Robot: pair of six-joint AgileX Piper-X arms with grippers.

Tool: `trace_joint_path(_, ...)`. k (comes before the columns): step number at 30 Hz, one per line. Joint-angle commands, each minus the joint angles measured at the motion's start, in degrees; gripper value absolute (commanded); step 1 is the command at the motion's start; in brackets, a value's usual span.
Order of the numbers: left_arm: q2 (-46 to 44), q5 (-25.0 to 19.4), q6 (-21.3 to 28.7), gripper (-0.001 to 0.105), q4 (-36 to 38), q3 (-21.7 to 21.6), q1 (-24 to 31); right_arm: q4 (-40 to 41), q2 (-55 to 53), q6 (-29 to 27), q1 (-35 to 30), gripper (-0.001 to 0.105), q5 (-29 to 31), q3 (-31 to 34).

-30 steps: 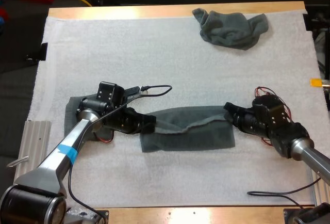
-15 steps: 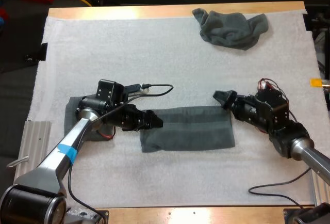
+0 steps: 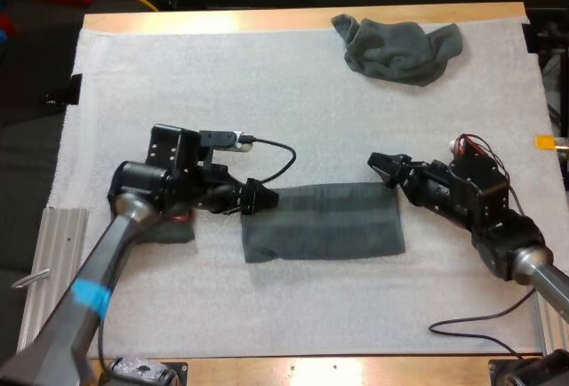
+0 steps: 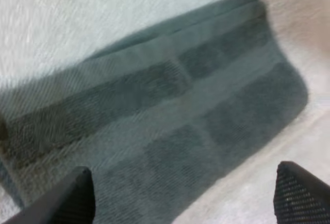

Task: Pick towel from pile, fold and stack

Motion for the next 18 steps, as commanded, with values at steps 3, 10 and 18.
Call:
trace_joint_path(3,-4.91,0.31,0.41,0.070,2.15,-0.48,0.05,5.11,-3.27,-3.56,-0.26,0.069,-0.61,-0.44)
trace_joint_path(10,-15.86,-0.61,0.26,0.070,7.74,-0.48,0.05,14.97,-10.75,-6.81,-0.26,0.069,-1.29,-0.44)
trace_joint_path(18,-26.85,-1.47,-1.58,0.070,13.05,-0.48,0.05,24.42,-18.66,-8.78,-0.26,0.069,-1.29,-0.44)
